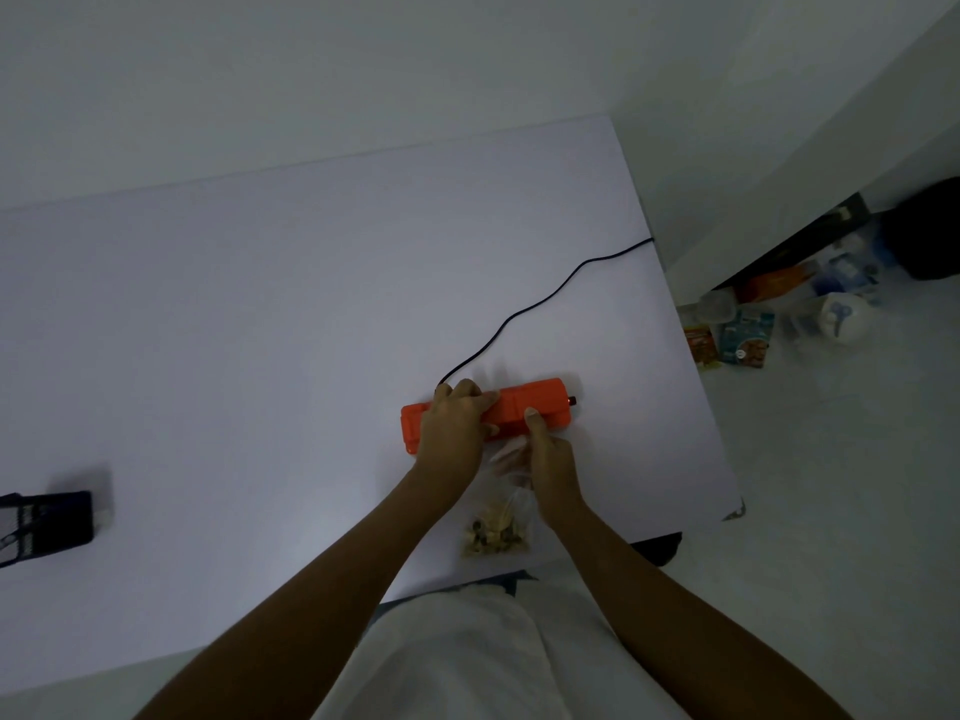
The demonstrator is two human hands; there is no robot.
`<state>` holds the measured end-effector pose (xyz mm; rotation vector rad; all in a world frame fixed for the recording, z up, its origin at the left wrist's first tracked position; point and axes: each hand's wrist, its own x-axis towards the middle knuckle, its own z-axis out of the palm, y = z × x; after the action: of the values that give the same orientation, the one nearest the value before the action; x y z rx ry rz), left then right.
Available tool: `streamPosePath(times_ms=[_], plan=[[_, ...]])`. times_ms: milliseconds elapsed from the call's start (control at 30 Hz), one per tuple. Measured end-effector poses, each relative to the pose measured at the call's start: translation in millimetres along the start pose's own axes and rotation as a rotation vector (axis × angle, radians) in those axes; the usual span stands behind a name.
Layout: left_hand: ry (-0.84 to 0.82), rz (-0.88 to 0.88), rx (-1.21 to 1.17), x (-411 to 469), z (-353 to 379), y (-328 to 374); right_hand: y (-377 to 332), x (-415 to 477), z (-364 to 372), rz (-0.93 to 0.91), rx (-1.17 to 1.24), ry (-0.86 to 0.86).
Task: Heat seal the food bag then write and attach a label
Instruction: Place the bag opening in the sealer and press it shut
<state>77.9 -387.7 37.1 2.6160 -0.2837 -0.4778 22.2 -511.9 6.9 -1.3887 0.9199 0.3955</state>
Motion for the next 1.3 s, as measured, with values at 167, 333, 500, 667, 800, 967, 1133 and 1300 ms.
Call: streamPosePath(times_ms=[167, 333, 500, 667, 800, 967, 1133, 1300], plan=[[0.003, -0.004, 0.002, -1.4, 0.4, 0.5, -2.8, -3.3, 1.8, -0.01, 0.007, 0.025], [0.006, -0.006, -0.003, -0.6, 0.2, 0.8, -4.6, -4.9, 0.1, -0.019, 0.001, 0.018], [0.015, -0.006, -0.005, -1.7, 0.4, 2.5, -5.2, -6.2, -0.4, -0.018, 0.017, 0.015], [0.016, 0.011, -0.009, -1.4, -1.5, 2.7, -2.4, -4.2, -0.9, -0.027, 0.012, -0.004], [0.038, 0.025, -0.023, -2.0, -0.6, 1.4, -0.1, -9.3, -5.1, -0.054, 0.009, -0.017], [0.04, 0.022, -0.051, -6.7, 0.0, 1.5, 13.4, -13.5, -11.9, -0.139, -0.041, -0.06], [0.115, 0.029, -0.242, -13.5, -3.4, -4.4, 17.5, -19.3, -12.7, -0.169, -0.139, -0.026], [0.25, 0.082, -0.449, -36.6, -17.0, -13.7, 20.8, -27.7, -10.3, -0.161, -0.099, -0.024]])
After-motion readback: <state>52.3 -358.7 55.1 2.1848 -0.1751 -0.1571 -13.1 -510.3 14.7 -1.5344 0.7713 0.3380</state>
